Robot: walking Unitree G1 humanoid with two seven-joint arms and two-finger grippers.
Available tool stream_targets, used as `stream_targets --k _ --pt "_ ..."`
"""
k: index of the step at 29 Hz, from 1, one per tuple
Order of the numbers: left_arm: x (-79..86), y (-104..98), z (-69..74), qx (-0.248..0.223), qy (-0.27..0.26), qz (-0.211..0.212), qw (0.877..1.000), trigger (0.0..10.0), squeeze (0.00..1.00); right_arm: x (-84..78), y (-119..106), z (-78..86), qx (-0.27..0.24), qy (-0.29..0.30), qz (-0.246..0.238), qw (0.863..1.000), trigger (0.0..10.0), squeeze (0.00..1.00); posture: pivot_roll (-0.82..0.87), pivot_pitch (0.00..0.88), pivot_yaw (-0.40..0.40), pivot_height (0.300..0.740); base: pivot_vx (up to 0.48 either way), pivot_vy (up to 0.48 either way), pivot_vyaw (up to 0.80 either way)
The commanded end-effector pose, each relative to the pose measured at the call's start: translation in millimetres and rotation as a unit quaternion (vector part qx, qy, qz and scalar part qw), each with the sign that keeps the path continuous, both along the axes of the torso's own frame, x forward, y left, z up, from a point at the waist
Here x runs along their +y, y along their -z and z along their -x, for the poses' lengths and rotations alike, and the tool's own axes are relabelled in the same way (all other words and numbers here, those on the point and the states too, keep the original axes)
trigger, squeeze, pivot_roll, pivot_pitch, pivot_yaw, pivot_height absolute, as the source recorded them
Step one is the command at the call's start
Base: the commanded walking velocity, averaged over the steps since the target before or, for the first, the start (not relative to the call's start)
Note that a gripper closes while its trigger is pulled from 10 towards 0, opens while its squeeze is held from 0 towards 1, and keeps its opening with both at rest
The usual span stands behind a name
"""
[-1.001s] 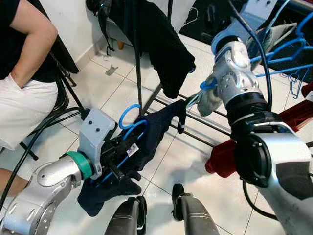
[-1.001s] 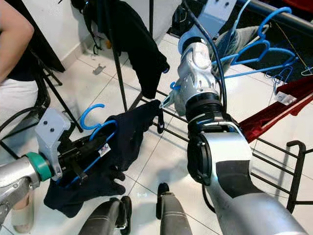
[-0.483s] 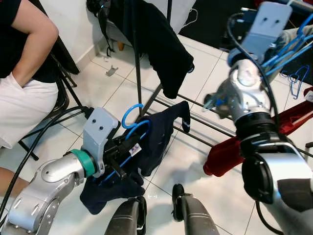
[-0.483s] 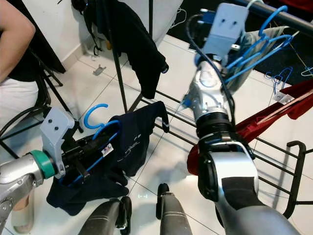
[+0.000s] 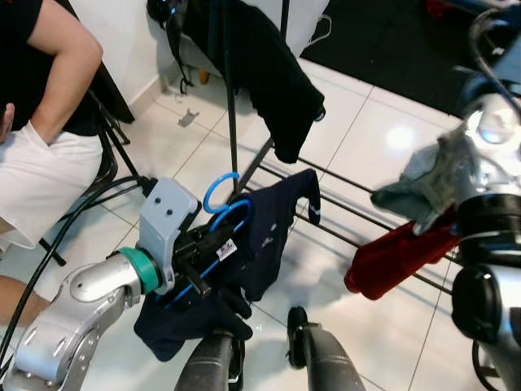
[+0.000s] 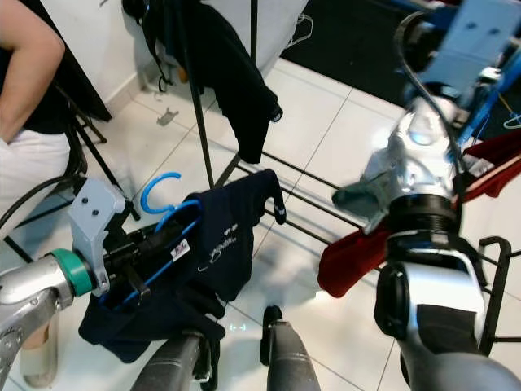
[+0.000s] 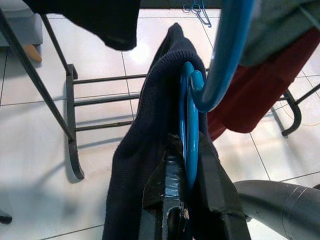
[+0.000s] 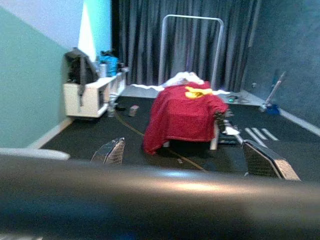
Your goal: Hang hanger
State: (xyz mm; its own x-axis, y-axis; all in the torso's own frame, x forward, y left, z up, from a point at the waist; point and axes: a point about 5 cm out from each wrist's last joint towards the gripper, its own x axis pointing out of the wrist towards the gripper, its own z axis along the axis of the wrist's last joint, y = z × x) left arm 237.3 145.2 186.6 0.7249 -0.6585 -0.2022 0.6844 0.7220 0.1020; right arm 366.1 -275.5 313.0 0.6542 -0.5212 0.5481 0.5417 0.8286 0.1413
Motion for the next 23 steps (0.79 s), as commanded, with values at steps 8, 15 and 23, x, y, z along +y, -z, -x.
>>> stream_targets --k 8,15,23 --pt "-10.8 -18 -3.6 -0.012 0.010 0.051 0.999 10.0 0.00 -35.7 14 25.6 0.023 0.048 0.015 0.998 10.0 0.00 -0.04 0.201 0.097 0.740 0.000 0.000 0.00" --pt "-33.6 -28 -13.9 -0.019 0.015 0.084 0.996 10.0 0.00 -21.4 25 25.3 0.044 -0.019 0.035 0.998 10.0 0.00 -0.05 0.195 0.099 0.740 0.000 0.000 0.00" --pt "-55.5 -35 -24.6 -0.023 0.024 0.106 0.994 10.0 0.00 34.9 19 14.3 0.029 -0.169 0.071 0.983 10.0 0.00 -0.06 0.186 0.094 0.740 0.000 0.000 0.00"
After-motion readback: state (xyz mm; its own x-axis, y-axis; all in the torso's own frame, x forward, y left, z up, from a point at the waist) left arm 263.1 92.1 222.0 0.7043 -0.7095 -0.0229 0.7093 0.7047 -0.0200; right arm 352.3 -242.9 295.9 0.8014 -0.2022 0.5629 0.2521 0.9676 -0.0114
